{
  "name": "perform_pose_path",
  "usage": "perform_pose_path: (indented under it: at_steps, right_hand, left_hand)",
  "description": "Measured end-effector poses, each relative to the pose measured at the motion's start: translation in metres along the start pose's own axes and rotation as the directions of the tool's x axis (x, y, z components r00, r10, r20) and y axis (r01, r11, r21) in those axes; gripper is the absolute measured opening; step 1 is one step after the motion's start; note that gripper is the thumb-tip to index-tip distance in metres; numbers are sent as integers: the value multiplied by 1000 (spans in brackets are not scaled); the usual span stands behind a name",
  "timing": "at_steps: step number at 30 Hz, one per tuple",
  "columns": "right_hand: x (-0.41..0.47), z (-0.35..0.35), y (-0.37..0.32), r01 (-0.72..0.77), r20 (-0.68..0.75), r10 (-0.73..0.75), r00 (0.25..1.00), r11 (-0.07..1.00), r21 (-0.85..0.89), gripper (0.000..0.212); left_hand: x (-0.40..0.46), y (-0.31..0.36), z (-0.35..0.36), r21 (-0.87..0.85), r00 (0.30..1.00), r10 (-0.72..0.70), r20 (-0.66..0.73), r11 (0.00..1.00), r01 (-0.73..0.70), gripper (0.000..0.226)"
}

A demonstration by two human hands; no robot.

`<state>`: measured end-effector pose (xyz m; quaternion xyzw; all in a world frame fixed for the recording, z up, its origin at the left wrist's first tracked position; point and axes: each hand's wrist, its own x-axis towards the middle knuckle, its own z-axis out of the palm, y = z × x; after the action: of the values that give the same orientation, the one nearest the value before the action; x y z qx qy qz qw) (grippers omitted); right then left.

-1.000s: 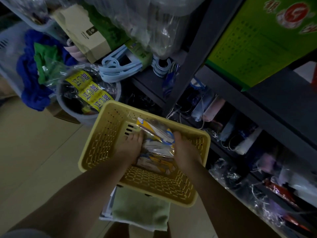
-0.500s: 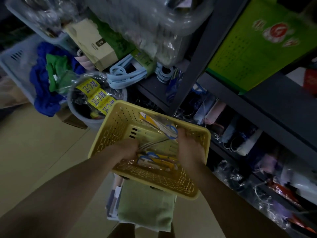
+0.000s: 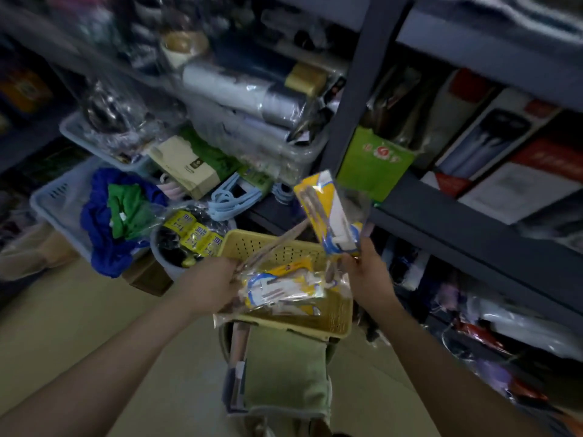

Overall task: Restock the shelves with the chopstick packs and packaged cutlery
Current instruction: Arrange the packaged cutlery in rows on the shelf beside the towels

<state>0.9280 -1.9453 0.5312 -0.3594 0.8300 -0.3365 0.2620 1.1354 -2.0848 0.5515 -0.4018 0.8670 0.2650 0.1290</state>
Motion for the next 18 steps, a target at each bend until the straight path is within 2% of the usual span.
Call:
perform_pose_path:
  at_steps: [3,6,10,14,18]
  right_hand:
    - [-19,-27,-8,22,-92,-15,996,996,82,28]
    - [-37,-54,-21,62,-141,-37,989,981,182,19]
    - [-59,-100,-52,173,-226,-110,968,944,283,29]
    - [-74,-159,-73,290,-374,-141,917,878,380,31]
    - [-80,-226,-74,365,-504,-101,858,811,458,33]
  left_hand:
    - [-32,13,-24,-218,992,29,-121,974,-56,25]
    - [-52,31,-45,-407,969,52,-240,901,-149,38]
    - [-63,77,-72,-609,928,66,-367,738,-293,23]
    - [-61,125,-88,-711,895,80,-440,577,-401,4]
    - [-62,196,-98,-737,850,142,-507,439,-513,12]
